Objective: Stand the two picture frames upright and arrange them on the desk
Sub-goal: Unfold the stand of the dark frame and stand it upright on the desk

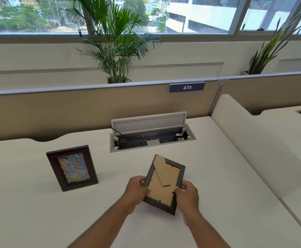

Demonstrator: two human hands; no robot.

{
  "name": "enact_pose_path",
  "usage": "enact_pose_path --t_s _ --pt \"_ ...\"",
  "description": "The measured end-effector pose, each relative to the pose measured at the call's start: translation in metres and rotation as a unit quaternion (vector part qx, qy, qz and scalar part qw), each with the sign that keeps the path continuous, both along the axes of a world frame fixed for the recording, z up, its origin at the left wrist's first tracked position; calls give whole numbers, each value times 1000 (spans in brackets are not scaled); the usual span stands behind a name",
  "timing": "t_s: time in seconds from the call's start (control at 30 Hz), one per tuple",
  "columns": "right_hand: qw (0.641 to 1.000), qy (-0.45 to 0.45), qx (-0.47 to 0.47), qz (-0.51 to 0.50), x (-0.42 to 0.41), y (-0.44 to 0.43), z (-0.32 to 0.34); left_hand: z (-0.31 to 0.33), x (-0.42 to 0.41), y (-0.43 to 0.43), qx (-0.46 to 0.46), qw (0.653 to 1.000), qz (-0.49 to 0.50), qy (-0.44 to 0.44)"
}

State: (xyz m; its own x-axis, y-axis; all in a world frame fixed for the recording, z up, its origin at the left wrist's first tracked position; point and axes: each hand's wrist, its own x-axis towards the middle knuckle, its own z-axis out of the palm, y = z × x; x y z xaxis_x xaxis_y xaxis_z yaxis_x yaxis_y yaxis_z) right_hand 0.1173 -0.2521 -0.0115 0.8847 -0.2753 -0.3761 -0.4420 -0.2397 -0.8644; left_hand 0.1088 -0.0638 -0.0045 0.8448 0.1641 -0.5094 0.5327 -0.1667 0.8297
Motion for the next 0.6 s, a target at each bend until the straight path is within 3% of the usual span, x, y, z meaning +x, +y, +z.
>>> enact_pose_path --t_s 0.13,0.37,0.6 --pt "999 -49 -7 18 4 8 22 13 -8 22 -50 998 10 -21" --pt "954 -221 -171 110 34 39 73 36 -28 37 -59 996 35 -55" --pt "901 -221 -261 267 54 66 98 54 -49 46 -59 994 56 -79"
